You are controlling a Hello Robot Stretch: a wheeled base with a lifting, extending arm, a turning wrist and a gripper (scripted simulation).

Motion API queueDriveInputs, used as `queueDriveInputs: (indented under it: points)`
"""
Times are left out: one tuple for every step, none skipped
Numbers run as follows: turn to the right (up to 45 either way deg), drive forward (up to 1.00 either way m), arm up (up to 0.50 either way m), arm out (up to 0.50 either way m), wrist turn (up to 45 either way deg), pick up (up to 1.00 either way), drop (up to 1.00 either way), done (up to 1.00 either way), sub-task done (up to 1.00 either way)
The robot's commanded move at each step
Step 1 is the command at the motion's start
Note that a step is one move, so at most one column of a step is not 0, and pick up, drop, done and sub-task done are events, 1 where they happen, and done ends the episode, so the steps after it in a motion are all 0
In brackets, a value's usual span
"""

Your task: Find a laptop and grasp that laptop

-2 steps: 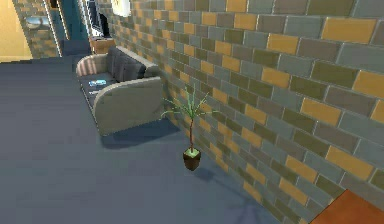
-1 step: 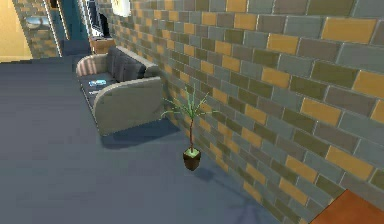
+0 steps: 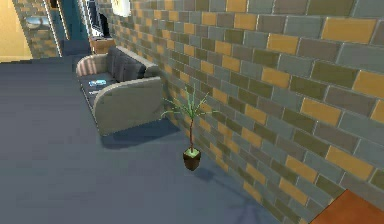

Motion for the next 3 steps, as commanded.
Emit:
queueDriveInputs:
  points:
    - [0.0,0.00,0.00,0.00,0.0,1.00,0.00,0.00,0.00]
    - [0.0,0.00,0.10,0.00,0.0,0.00,0.00,0.00,0.00]
    - [0.0,0.00,0.00,0.00,0.0,0.00,0.00,1.00,0.00]
